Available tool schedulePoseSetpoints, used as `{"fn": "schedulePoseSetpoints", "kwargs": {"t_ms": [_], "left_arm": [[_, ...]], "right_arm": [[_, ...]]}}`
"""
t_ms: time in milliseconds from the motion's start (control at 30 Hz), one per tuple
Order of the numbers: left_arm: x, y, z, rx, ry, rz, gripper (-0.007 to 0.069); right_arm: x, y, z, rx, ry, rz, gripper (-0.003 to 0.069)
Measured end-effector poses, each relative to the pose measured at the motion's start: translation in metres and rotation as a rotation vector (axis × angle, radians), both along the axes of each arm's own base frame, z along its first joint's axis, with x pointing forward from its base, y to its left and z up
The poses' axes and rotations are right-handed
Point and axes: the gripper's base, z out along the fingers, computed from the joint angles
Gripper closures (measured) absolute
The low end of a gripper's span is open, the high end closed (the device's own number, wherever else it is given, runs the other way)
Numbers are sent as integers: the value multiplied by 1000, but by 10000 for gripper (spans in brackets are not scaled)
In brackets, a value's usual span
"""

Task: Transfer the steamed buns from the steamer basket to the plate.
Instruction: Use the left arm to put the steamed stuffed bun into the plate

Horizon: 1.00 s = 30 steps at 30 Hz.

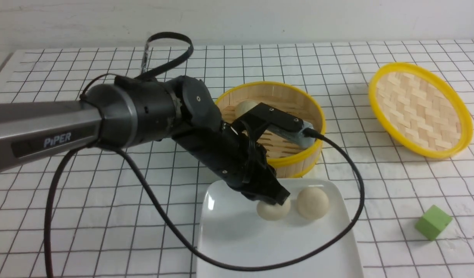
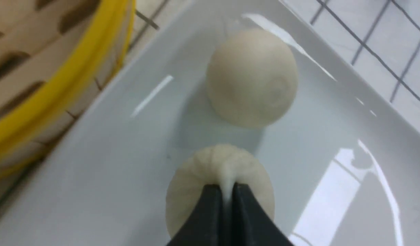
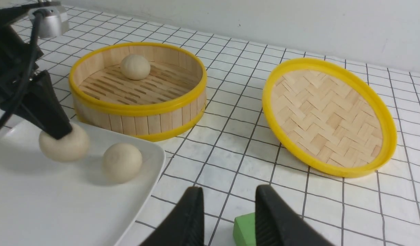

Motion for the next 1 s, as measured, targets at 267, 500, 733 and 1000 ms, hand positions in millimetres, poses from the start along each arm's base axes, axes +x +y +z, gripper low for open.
{"fn": "schedulePoseSetpoints", "kwargs": {"t_ms": [267, 500, 733, 1000], "left_arm": [[7, 0, -1, 6, -78, 7, 599], [7, 0, -1, 8, -79, 5, 597], [7, 0, -1, 9, -79, 5, 592], [3, 0, -2, 16, -42, -15, 546]], "right_arm": [[0, 0, 0, -1, 4, 0, 420], [0, 0, 0, -1, 4, 0, 420], [0, 0, 0, -1, 4, 0, 420], [0, 0, 0, -1, 3, 0, 420]]}}
